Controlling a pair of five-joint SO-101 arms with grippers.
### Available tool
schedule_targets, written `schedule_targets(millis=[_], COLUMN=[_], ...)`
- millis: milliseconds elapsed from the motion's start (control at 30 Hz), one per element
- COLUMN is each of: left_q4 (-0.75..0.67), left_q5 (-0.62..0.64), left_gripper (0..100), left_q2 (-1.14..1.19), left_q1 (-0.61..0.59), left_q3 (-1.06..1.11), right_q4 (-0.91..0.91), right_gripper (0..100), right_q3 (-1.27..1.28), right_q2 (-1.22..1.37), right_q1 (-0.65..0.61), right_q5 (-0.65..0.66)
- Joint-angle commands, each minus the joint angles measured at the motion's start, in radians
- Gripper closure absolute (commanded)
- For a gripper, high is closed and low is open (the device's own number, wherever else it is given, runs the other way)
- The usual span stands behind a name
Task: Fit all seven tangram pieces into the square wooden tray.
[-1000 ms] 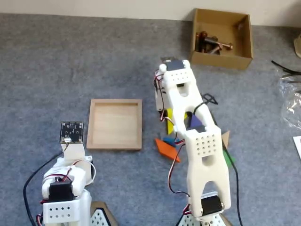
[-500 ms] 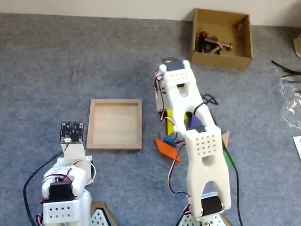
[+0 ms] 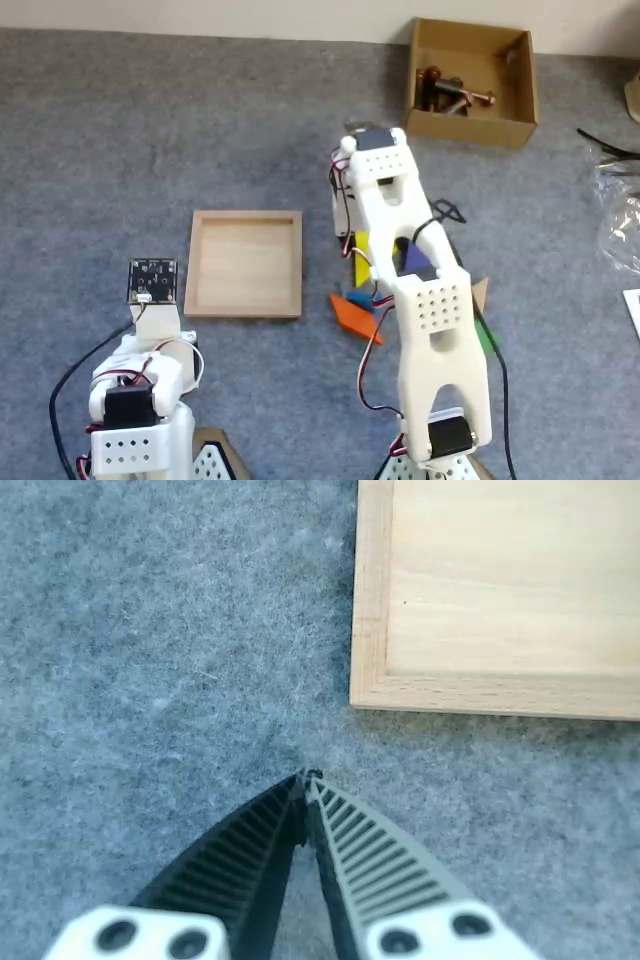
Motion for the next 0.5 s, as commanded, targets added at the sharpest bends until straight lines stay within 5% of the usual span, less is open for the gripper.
schedule_targets(millis=[0,467], left_q4=[0.008,0.008], left_q5=[0.003,0.003], left_gripper=[100,100], left_q2=[0.007,0.007], left_q1=[-0.008,-0.008], left_q3=[0.021,0.021], right_q4=[0.021,0.127], right_gripper=[78.9,78.9], right_q3=[-0.024,-0.248], right_q2=[0.004,0.005], right_q1=[-0.002,-0.048], right_q5=[0.003,0.003])
